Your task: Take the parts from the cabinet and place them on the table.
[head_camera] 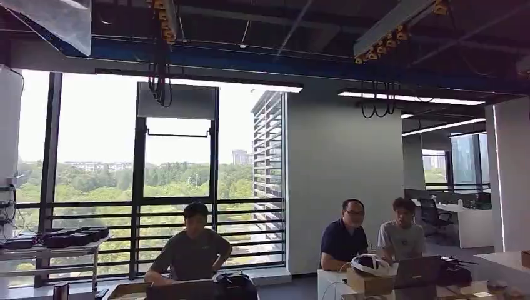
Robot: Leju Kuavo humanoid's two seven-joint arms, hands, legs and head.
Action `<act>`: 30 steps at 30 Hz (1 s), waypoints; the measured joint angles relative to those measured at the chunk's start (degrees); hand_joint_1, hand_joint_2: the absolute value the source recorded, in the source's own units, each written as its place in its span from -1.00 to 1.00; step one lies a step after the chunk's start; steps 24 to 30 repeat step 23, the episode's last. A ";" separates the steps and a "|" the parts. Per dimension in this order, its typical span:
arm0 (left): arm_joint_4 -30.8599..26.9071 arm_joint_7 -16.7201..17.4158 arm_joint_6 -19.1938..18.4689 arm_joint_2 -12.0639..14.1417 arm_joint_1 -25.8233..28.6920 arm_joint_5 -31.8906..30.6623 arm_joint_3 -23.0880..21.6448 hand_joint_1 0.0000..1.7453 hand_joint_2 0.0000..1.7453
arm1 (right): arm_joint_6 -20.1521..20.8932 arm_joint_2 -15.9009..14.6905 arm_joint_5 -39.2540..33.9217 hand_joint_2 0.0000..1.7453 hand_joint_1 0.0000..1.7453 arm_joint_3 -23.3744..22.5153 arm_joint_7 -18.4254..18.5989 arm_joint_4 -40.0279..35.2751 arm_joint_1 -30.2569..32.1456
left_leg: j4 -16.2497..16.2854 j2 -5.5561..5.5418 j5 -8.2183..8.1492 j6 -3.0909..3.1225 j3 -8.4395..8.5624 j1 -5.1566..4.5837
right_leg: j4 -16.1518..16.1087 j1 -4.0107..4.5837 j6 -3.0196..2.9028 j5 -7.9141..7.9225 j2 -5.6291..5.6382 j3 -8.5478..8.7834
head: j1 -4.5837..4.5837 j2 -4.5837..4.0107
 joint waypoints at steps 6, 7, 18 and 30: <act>-0.26 0.04 0.02 0.24 -0.21 0.09 -0.24 -1.00 -1.00 | 0.02 0.02 -0.20 -1.00 -1.00 -0.04 -0.22 0.11 -0.13 | -1.28 0.25 1.39 4.15 -2.25 -0.22 | 2.20 -0.28 2.03 -2.10 0.09 -2.11 | 0.24 0.02; -0.26 0.02 0.04 0.26 -0.31 0.13 -0.29 -1.00 -1.00 | 0.02 0.02 -0.24 -1.00 -1.00 -0.07 -0.24 0.15 -0.09 | -1.24 0.33 1.93 4.63 -2.87 -0.31 | 5.59 -0.27 2.06 -5.42 0.14 -3.02 | 0.11 -0.02; -0.77 -0.13 0.35 0.13 -0.39 0.76 -0.70 -1.00 -1.00 | 0.00 0.00 -0.39 -1.00 -1.00 -0.42 -0.55 0.42 -0.01 | -1.74 0.31 8.49 4.21 -8.56 -1.62 | -2.85 2.56 -1.57 -5.75 0.29 9.17 | -0.09 -0.07; -0.79 -0.24 0.55 0.22 -0.04 0.89 -0.92 -1.00 -1.00 | 0.02 0.07 -0.42 -1.00 -1.00 -0.44 -0.50 0.50 0.10 | 6.02 0.02 -1.54 2.66 -10.98 -1.33 | -3.38 1.74 -2.72 -1.82 -0.17 5.75 | -0.06 -0.17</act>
